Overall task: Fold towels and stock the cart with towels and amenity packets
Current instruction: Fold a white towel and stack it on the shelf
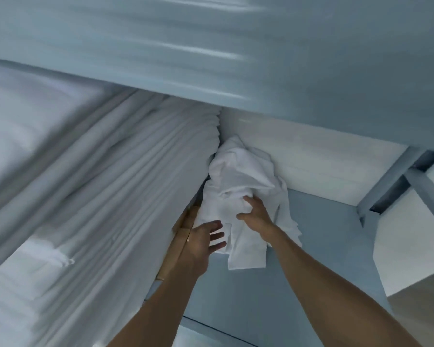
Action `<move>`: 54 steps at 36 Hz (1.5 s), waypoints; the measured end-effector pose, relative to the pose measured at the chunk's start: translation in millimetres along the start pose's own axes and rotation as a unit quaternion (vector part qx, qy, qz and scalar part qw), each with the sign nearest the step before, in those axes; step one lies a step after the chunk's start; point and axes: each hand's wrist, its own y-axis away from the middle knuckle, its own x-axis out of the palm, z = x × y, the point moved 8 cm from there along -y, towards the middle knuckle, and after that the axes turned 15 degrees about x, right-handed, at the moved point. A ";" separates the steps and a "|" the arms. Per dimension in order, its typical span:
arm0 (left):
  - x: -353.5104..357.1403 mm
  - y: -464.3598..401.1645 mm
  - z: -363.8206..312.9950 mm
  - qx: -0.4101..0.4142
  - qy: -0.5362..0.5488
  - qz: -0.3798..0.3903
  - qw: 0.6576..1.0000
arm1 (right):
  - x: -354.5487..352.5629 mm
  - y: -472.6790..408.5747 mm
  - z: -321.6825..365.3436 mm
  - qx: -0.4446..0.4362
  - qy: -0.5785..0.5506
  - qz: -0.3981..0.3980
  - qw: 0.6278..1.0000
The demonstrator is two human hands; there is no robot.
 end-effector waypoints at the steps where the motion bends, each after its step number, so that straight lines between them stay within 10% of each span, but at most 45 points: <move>1: -0.1 1.0 1.0 0.000 -0.002 0.000 1.000 | -1.0 -2.4 -0.7 0.006 -0.017 0.000 1.000; 9: 7.1 9.5 1.3 -0.008 -0.020 0.010 1.000 | -39.1 11.5 18.5 -0.011 -0.173 -0.056 0.983; 21: 55.6 33.5 11.0 -0.088 0.069 0.055 0.992 | -195.3 117.9 41.0 -0.118 -0.436 -0.256 0.855; 33: 144.9 67.5 9.7 -0.087 0.105 0.118 0.983 | -131.9 168.5 -24.2 -0.126 0.016 -0.084 0.988; 36: 125.5 73.8 32.3 -0.103 -0.090 0.065 0.988 | -113.8 170.2 -58.5 -0.092 0.051 -0.051 0.993; 43: 104.1 93.7 45.1 -0.123 -0.026 -0.014 0.992 | -91.0 172.6 -104.9 0.079 0.026 0.132 0.988; 50: 124.1 109.0 32.0 -0.082 -0.097 0.132 0.983 | -110.8 170.6 -72.7 0.048 -0.217 0.014 0.975; 54: 130.0 114.6 27.8 -0.062 -0.231 0.202 0.950 | -127.1 163.1 -64.2 0.033 -0.138 -0.146 0.979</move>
